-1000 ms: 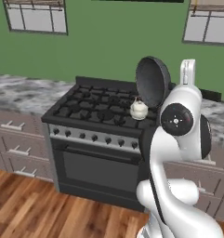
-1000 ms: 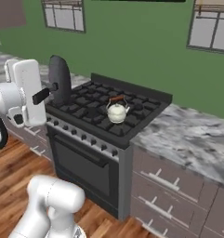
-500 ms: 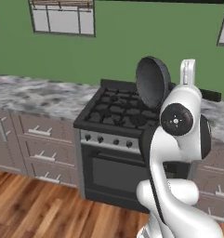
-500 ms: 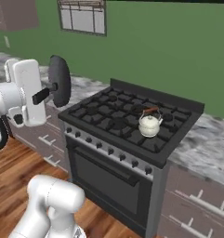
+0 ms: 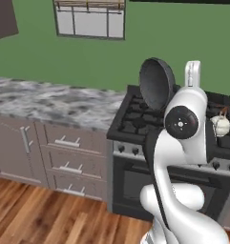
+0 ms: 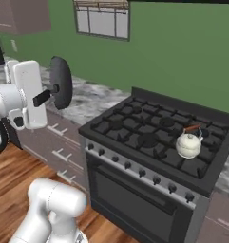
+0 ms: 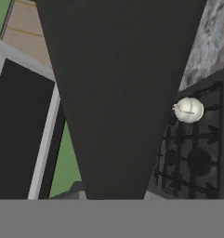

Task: Pick the pan from the cabinet and place it on the stove. Then turn on the stove burner for the pan.

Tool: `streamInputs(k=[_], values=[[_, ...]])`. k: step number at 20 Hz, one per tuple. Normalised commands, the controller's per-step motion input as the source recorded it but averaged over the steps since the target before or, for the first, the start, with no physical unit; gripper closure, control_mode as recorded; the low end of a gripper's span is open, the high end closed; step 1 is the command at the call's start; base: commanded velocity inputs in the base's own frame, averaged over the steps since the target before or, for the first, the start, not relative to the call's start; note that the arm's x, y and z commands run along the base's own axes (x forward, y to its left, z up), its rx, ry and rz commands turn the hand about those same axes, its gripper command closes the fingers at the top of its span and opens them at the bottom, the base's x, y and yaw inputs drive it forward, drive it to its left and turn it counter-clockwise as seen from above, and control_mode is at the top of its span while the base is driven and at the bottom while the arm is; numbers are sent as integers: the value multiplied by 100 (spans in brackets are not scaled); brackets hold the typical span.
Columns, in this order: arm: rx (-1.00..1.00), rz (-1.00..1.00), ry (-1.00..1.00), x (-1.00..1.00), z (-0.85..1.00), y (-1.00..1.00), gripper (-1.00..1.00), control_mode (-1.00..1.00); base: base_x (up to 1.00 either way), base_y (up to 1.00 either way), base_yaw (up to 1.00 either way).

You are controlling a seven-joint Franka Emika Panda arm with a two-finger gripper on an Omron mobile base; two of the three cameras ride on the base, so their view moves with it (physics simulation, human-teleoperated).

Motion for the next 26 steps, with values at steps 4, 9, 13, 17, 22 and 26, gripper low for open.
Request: streamInputs(k=[4, 9, 13, 17, 22, 26], values=[[0, 0, 0, 0, 0, 0, 100, 100, 59, 59, -5], [0, 0, 0, 0, 0, 0, 100, 100, 57, 61, -7], [0, 0, 0, 0, 0, 0, 100, 100, 55, 52, -12], [0, 0, 0, 0, 0, 0, 100, 100, 52, 40, -19], [0, 0, 0, 0, 0, 0, 100, 100, 43, 32, -24], [0, 0, 0, 0, 0, 0, 100, 100, 39, 38, -25]])
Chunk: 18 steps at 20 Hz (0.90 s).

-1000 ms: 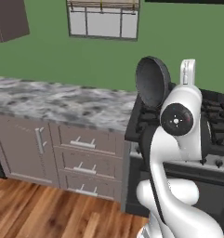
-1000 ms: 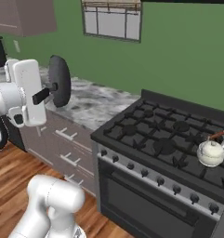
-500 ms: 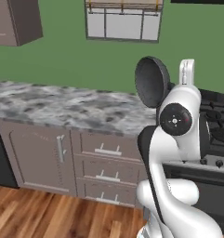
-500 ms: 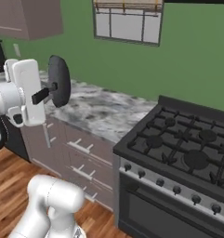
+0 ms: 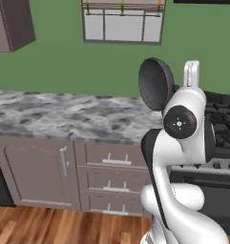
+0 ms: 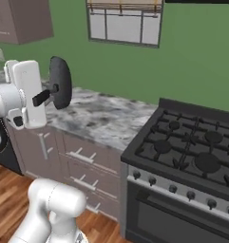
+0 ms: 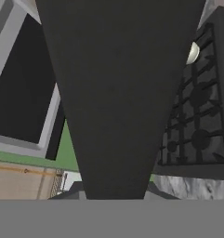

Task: Pick the pan from the cabinet and place it on the stove. Then turn on the stove burner for the pan.

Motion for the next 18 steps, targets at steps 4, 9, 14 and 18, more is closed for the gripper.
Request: streamInputs(k=[4, 9, 14, 18], values=[[0, 0, 0, 0, 0, 0, 100, 100, 44, 35, -24], [0, 0, 0, 0, 0, 0, 100, 100, 49, 25, -24], [0, 0, 0, 0, 0, 0, 100, 100, 50, 23, -23], [0, 0, 0, 0, 0, 0, 100, 100, 43, 38, -23]])
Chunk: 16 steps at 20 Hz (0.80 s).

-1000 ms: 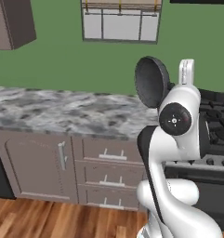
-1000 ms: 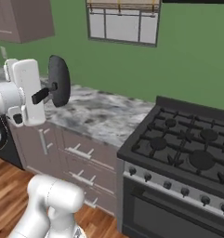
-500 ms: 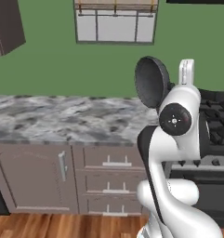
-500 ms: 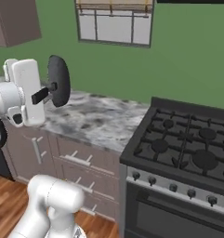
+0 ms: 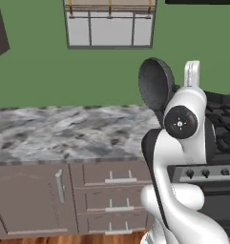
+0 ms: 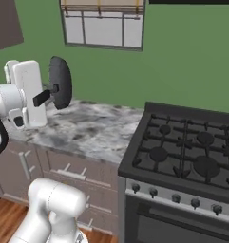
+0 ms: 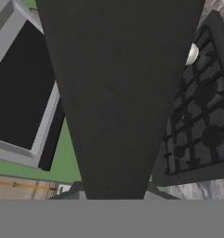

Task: Pick the pan from the cabinet and place it on the stove. Then turn on the stove burner for the pan.

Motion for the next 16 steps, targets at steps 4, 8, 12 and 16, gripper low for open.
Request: streamInputs(k=[4, 8, 12, 16], values=[[0, 0, 0, 0, 0, 0, 100, 100, 42, 40, -22], [0, 0, 0, 0, 0, 0, 100, 100, 48, 35, -20], [0, 0, 0, 0, 0, 0, 100, 100, 46, 36, -18], [0, 0, 0, 0, 0, 0, 100, 100, 31, 41, -17]])
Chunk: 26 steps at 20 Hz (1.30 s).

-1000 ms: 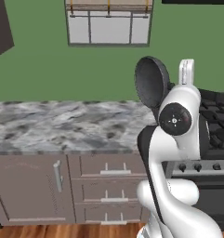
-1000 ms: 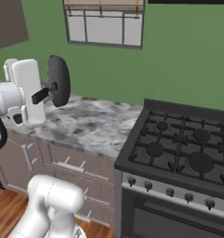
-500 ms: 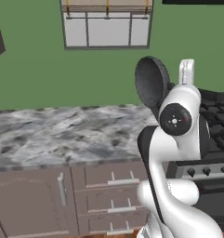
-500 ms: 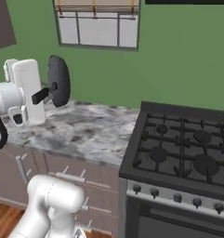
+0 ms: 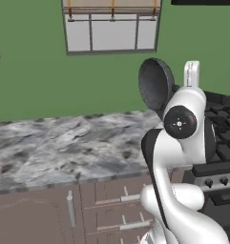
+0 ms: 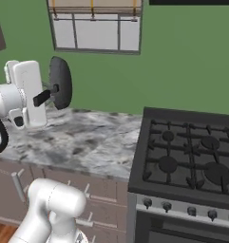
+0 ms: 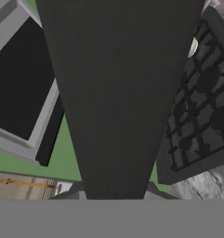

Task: Pick the pan from the cabinet and place it on the stove. Then turn on the stove burner for the pan.

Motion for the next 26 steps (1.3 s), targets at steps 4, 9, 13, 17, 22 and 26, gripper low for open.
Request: streamInputs(k=[4, 9, 13, 17, 22, 26], values=[[0, 0, 0, 0, 0, 0, 100, 100, 24, 41, -15], [0, 0, 0, 0, 0, 0, 100, 100, 34, 35, -11], [0, 0, 0, 0, 0, 0, 100, 100, 42, 24, -2], [0, 0, 0, 0, 0, 0, 100, 100, 41, 29, 0], [0, 0, 0, 0, 0, 0, 100, 100, 35, 35, 0], [0, 0, 0, 0, 0, 0, 100, 100, 14, 21, 0]])
